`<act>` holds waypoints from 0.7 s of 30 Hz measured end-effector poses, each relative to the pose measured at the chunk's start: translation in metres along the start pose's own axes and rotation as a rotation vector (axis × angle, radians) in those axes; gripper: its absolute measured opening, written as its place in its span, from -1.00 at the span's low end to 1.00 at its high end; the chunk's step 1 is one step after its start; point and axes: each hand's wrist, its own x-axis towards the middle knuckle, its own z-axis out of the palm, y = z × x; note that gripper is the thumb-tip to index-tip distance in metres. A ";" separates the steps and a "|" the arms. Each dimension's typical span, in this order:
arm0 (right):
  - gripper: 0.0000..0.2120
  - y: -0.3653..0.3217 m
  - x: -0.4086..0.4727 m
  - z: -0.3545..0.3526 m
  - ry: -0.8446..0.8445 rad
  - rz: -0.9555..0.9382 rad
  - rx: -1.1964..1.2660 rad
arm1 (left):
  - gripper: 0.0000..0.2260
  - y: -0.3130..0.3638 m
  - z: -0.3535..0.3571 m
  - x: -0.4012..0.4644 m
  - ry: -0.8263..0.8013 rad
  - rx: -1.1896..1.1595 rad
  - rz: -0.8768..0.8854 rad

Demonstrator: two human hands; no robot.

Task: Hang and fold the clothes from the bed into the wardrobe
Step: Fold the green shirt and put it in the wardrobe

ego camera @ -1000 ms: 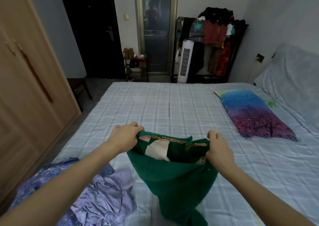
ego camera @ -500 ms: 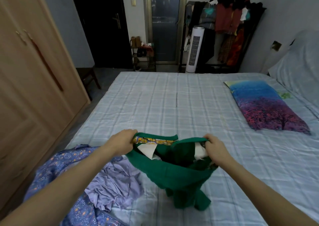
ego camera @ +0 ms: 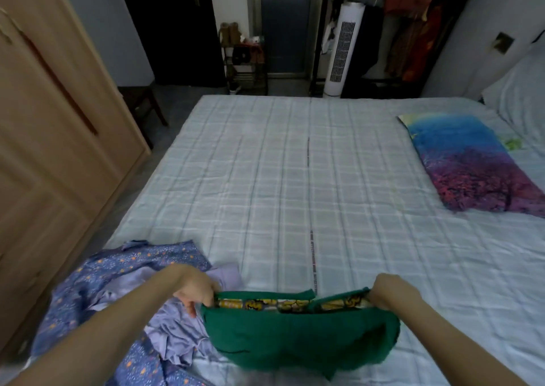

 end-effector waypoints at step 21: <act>-0.84 -0.041 0.040 -0.459 1.195 -0.278 1.243 | -0.67 0.177 -0.361 -0.183 1.811 0.387 0.268</act>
